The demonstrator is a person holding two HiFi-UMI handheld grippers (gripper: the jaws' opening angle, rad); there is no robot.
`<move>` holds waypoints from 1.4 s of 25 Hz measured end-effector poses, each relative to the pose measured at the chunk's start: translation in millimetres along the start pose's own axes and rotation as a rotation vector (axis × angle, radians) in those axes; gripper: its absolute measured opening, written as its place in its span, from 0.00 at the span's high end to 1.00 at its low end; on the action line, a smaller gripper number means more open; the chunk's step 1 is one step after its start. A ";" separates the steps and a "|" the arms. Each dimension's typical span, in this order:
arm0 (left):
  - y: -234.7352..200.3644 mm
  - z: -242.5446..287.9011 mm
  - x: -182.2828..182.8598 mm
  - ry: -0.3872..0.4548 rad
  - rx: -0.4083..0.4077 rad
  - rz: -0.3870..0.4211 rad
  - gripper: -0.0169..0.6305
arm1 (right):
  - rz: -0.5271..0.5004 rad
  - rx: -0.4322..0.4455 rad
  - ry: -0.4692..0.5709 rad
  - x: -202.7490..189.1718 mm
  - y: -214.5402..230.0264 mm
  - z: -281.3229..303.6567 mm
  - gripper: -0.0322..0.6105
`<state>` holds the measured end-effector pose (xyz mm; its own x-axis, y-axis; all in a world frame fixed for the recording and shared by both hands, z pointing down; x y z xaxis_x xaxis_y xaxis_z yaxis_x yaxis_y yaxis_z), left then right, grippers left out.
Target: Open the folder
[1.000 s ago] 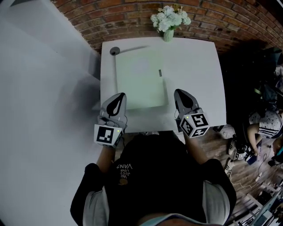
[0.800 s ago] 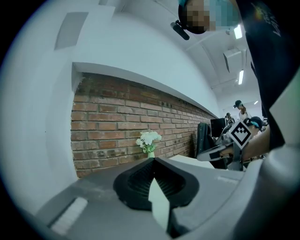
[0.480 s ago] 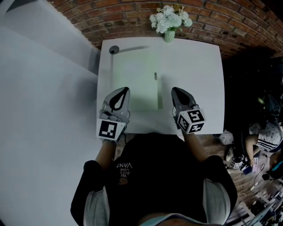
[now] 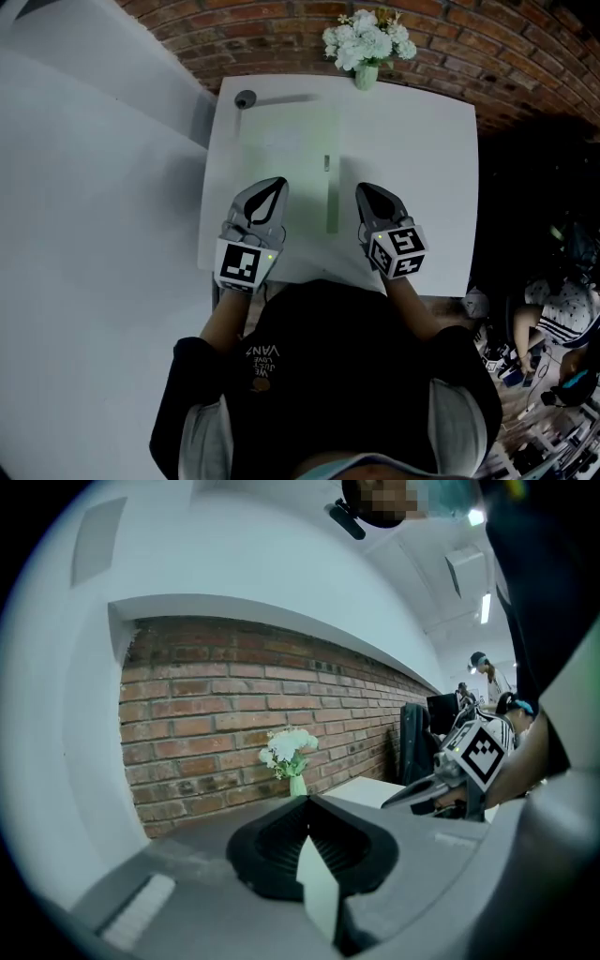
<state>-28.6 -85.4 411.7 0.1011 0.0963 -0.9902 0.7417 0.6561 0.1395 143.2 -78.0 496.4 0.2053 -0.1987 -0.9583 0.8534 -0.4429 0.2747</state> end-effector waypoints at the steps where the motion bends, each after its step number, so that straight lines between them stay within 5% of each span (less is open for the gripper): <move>1: 1.5 2.7 -1.5 -0.015 -0.001 0.015 0.97 | -0.001 0.012 -0.007 -1.8 0.1 2.0 0.95; 11: 21.9 33.9 -14.7 -0.122 -0.019 0.039 0.87 | -0.003 0.111 -0.065 -17.7 1.5 17.6 0.95; 27: 50.0 58.2 -42.6 -0.300 -0.023 0.015 0.49 | -0.006 0.198 -0.104 -41.0 3.4 20.1 0.95; 35: 67.6 68.8 -69.6 -0.452 -0.004 0.101 0.41 | 0.013 0.221 -0.111 -44.3 15.3 16.1 0.95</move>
<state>60.1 -99.3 489.7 0.4520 -0.1753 -0.8746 0.7106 0.6635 0.2342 139.5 -90.0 544.3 0.1517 -0.2952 -0.9433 0.7229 -0.6178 0.3096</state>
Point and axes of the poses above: the fingertips, and each gripper's own axes: z forward along the fingers, y to its right, x out of its top, the point moved 3 cm from there along -z, backward along the fingers, and after that the axes turned 15 degrees about y, right-handed, at the moved point
